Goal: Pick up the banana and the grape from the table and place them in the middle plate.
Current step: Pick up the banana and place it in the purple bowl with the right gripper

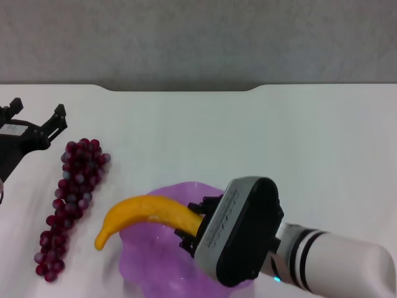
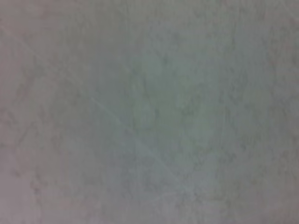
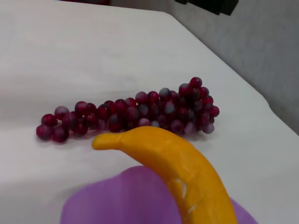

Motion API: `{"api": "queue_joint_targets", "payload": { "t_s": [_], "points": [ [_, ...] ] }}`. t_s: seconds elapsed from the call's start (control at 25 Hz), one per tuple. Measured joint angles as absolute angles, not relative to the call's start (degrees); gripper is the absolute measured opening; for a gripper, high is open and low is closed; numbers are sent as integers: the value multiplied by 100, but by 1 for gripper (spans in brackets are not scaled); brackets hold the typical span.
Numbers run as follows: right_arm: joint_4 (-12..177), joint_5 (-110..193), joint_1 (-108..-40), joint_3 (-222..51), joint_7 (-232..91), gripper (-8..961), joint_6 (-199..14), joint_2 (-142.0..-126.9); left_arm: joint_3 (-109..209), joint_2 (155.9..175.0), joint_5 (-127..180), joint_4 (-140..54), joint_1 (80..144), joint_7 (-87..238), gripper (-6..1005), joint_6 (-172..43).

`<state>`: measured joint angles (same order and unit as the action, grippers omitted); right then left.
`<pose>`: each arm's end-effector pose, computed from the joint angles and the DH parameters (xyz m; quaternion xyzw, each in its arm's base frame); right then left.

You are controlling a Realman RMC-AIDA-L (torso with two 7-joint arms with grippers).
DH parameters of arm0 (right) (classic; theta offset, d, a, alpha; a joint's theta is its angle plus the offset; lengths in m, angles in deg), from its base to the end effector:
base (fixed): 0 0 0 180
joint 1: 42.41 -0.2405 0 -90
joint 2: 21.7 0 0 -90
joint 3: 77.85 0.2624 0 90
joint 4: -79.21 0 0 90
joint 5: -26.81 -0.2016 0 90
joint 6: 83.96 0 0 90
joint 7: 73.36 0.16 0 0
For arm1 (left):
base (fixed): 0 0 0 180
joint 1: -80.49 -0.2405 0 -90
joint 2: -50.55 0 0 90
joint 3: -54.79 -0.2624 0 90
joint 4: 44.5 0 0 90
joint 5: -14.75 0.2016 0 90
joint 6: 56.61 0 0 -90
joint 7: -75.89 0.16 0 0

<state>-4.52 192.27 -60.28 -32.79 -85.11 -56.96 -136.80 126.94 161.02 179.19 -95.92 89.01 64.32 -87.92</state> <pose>0.1495 0.2834 -0.1420 -0.9567 0.0501 -0.0015 0.2868 -0.3092 0.3559 0.0265 -0.7323 -0.2588 -0.2527 0.5769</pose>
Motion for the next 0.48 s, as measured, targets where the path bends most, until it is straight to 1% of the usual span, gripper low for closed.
{"api": "queue_joint_targets", "payload": {
  "t_s": [0.32,0.48],
  "points": [
    [-346,19255,-5997,-3428,-8113,469,-5627,-13664,12695,16110,17919,-9629,8894,6487,767,-8790],
    [-391,19250,-5955,-3476,-7990,469,-5251,-13664,12695,16111,17919,-9632,8890,6489,766,-8789]
  ]
}}
